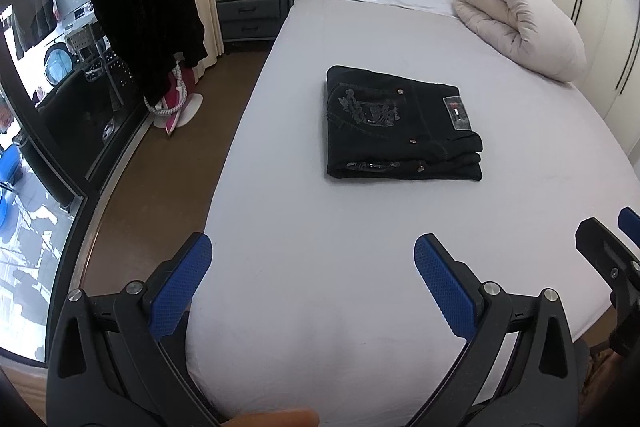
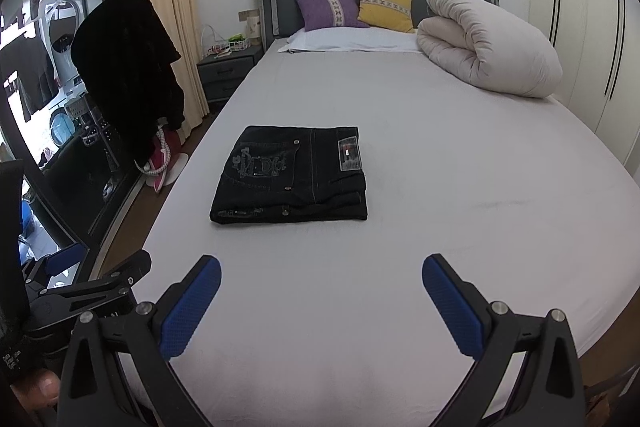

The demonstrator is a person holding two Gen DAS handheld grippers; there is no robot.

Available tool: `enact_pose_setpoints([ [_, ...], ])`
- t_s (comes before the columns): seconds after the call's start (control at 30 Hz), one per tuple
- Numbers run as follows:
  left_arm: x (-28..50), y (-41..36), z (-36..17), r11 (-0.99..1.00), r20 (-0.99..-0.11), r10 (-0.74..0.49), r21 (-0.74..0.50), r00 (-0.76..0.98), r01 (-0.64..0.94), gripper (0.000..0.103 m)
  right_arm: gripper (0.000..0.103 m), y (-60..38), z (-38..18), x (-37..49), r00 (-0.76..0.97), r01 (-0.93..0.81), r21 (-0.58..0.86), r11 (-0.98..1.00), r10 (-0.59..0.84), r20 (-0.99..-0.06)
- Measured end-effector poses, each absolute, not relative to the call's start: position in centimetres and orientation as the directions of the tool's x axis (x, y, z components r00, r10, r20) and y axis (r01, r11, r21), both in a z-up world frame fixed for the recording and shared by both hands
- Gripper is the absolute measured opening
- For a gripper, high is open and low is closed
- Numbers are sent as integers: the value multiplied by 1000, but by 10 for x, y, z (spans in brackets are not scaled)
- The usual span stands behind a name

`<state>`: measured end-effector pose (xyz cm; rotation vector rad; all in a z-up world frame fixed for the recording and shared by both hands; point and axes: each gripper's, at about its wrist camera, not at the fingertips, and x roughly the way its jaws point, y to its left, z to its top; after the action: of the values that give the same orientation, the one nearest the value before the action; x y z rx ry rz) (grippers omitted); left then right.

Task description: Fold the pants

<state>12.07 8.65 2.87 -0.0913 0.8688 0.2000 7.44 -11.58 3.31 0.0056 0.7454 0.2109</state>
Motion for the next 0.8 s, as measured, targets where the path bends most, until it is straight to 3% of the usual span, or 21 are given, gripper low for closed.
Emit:
enact_pose_setpoints([
  [0.8, 121, 82, 12, 973, -780, 155, 15, 607, -229, 103, 103, -112, 27, 75, 692, -194, 70, 979, 187, -697],
])
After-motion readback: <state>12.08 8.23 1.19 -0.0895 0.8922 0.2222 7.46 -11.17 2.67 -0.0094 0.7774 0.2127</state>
